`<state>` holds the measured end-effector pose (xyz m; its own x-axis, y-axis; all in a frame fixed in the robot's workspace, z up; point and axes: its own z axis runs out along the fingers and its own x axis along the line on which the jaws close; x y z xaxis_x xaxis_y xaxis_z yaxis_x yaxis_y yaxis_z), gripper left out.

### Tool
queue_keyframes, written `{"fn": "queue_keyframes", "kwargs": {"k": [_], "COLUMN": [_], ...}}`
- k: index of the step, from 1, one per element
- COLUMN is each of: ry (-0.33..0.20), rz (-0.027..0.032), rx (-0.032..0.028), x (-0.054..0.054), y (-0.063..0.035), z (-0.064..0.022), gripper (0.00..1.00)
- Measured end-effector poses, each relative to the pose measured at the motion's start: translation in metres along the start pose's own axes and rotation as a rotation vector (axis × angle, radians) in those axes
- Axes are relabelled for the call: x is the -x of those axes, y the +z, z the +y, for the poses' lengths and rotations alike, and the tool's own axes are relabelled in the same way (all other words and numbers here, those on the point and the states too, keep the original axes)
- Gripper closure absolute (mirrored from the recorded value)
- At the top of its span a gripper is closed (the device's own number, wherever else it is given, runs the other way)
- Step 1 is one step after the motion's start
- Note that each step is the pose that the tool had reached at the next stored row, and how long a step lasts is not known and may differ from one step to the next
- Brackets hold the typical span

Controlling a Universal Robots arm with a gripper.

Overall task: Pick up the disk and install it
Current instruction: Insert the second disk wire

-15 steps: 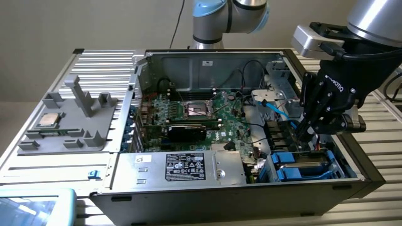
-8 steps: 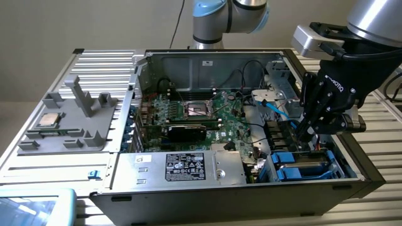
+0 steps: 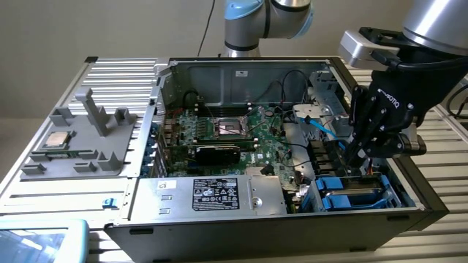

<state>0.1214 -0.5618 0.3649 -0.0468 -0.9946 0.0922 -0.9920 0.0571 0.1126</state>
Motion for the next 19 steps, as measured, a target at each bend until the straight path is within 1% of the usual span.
{"fn": "queue_keyframes", "kwargs": {"k": [1, 2, 3, 7, 8, 11, 14, 15, 17, 19], "ry": [0.001, 0.002, 0.002, 0.002, 0.002, 0.001, 0.0, 0.0, -0.002, -0.002], "rz": [0.0104, 0.0174, 0.0188, 0.0182, 0.0169, 0.0064, -0.0005, -0.0041, -0.0141, -0.0189], "rx": [-0.0014, -0.0025, -0.0033, -0.0034, -0.0034, -0.0029, -0.0028, -0.0028, -0.0024, -0.0022], "x": [0.0, 0.0, 0.0, 0.0, -0.001, -0.004, -0.005, -0.006, -0.006, -0.007], "y": [0.0004, 0.0009, 0.0012, 0.0021, 0.0032, 0.0081, 0.0119, 0.0129, 0.0144, 0.0146], "z": [0.0004, 0.0009, 0.0014, 0.0017, 0.0016, 0.0009, 0.0003, 0.0002, -0.0007, -0.0015], "gripper": [0.84, 0.84, 0.84, 0.84, 0.84, 0.84, 0.84, 0.84, 0.84, 0.84]}}
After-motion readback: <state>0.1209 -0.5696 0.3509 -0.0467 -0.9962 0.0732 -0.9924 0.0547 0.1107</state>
